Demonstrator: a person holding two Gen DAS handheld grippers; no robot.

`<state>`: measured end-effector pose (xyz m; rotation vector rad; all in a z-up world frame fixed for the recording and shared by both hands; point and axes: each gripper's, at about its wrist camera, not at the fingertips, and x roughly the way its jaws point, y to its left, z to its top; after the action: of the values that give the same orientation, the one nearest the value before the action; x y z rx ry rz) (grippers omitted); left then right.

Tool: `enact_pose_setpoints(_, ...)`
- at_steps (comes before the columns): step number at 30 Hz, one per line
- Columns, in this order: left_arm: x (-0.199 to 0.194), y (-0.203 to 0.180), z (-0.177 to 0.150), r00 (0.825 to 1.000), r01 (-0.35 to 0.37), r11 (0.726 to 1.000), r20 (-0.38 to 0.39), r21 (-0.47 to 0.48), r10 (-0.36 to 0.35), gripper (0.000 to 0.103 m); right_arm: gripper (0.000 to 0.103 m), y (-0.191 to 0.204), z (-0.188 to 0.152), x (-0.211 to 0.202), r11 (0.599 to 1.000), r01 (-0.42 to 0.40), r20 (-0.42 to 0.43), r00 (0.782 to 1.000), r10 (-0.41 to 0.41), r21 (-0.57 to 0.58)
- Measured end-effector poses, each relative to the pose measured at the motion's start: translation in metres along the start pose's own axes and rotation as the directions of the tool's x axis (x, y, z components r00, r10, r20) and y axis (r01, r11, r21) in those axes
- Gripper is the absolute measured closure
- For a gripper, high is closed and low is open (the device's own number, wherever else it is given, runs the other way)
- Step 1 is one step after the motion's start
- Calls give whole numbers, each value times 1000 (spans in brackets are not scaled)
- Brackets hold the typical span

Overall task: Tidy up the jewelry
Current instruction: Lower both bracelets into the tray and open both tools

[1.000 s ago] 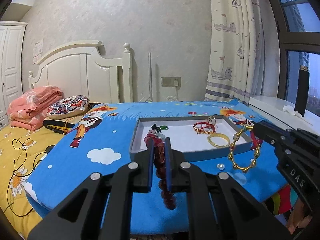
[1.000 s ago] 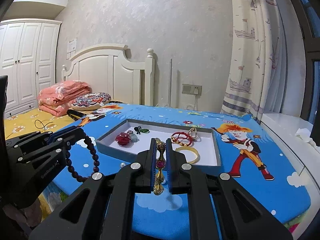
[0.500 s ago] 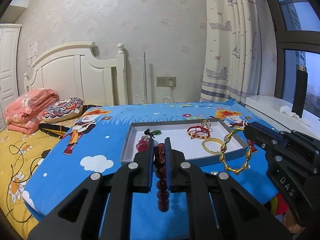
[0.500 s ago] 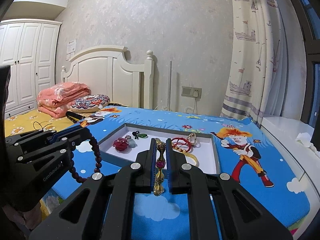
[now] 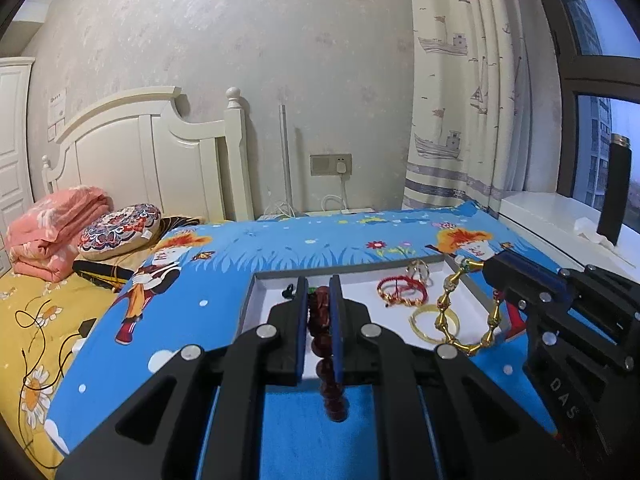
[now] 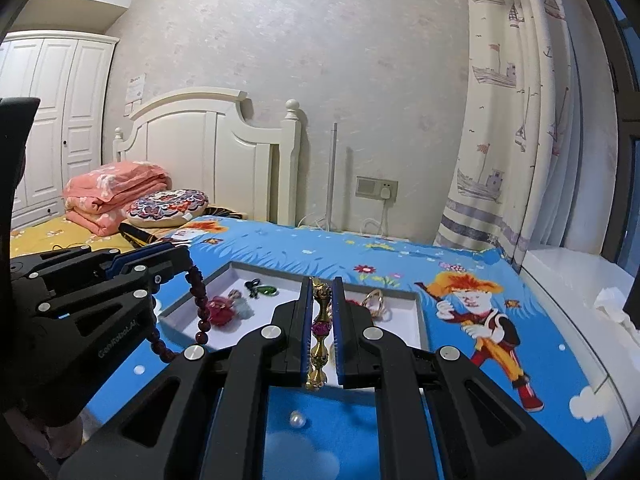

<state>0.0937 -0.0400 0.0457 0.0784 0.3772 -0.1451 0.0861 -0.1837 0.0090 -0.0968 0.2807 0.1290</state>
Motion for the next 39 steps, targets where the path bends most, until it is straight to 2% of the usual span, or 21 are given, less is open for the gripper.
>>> enact_pose_setpoints(9, 49, 7, 23, 997, -41, 999, -63, -33, 39, 93, 94, -11, 7, 39, 1000, 27, -55, 998, -27, 2)
enact_pose_setpoints(21, 100, 0, 34, 991, -94, 995, -97, -28, 91, 93, 94, -7, 11, 83, 999, 39, -115, 992, -41, -23)
enact_pose_setpoints(26, 120, 6, 36, 988, -106, 993, -121, -58, 98, 93, 94, -10, 8, 104, 999, 46, -148, 988, -49, -21)
enact_pose_setpoints(34, 148, 5, 28, 979, -148, 989, -148, -20, 143, 91, 91, -20, 4, 134, 997, 77, -219, 972, -81, -25)
enact_pose_setpoints(35, 148, 6, 26, 978, -151, 988, -147, -18, 147, 88, 82, -22, 3, 135, 996, 82, -226, 970, -86, -23)
enact_pose_setpoints(36, 149, 7, 25, 978, -152, 988, -149, -14, 148, 80, 74, -24, 3, 135, 997, 82, -224, 971, -84, -17)
enact_pose_setpoints(37, 150, 7, 24, 977, -151, 988, -151, -8, 148, 74, 60, -26, 2, 133, 997, 81, -219, 972, -80, -6)
enact_pose_setpoints(38, 150, 8, 23, 976, -158, 987, -149, -2, 156, 61, 53, -28, 1, 131, 997, 83, -216, 973, -80, 3)
enact_pose_setpoints(39, 149, 10, 22, 976, -167, 986, -144, -1, 165, 51, 53, -30, 0, 128, 996, 83, -214, 974, -78, 13)
